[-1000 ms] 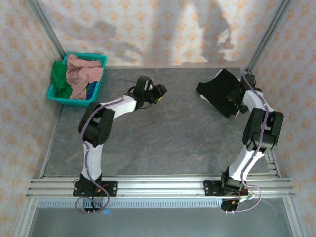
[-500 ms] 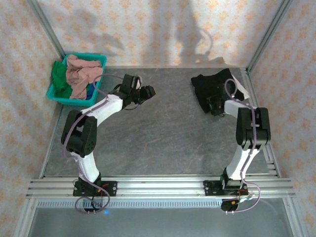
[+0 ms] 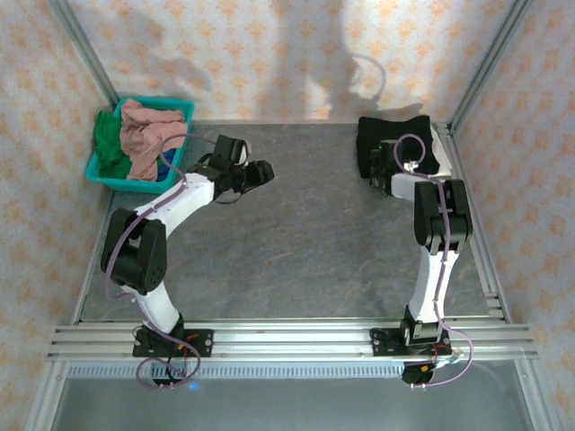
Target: Fold and stack the t-shirts
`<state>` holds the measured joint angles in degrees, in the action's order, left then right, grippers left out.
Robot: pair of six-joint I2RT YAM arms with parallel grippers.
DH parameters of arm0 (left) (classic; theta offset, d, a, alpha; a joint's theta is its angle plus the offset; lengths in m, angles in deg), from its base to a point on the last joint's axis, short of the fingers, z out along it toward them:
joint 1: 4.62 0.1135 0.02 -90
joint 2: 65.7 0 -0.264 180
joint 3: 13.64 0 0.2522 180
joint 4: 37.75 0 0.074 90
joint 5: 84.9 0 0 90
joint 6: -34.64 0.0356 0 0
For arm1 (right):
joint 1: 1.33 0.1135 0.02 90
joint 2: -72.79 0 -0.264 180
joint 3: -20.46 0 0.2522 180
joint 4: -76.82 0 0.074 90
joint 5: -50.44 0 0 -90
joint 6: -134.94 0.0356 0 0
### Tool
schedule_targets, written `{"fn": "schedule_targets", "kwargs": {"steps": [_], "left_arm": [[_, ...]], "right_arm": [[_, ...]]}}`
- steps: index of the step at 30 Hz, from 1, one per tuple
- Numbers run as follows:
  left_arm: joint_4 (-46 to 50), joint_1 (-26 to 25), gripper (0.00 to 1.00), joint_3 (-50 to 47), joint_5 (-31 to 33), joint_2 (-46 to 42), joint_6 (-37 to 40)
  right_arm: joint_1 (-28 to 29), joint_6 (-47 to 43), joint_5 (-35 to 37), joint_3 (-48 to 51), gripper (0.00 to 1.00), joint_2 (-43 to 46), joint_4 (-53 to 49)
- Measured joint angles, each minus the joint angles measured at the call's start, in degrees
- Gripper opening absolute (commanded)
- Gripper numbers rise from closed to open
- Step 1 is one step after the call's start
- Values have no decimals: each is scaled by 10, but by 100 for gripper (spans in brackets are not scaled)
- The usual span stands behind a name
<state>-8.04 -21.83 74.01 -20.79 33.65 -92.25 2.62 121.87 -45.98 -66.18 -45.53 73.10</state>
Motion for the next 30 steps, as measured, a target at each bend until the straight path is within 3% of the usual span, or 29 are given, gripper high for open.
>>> {"fn": "schedule_targets", "kwargs": {"steps": [6, 10, 15, 19, 24, 30], "left_arm": [[16, 18, 66, -14, 15, -29, 11], [29, 31, 76, -17, 31, -52, 24], [47, 39, 83, -27, 57, -86, 36], [63, 48, 90, -55, 82, -130, 43], [80, 84, 97, -96, 108, -184, 51], [103, 141, 100, -132, 131, -233, 71]], "right_arm": [[2, -120, 89, -9, 71, 78, -129], [3, -272, 116, -105, 73, 94, -205], [-4, -449, 129, -426, 70, -66, -368], [-30, -545, 124, -587, 68, -196, -480], [-86, -591, 94, -644, 65, -296, -575], [-128, -591, 90, -650, 66, -298, -600]]}}
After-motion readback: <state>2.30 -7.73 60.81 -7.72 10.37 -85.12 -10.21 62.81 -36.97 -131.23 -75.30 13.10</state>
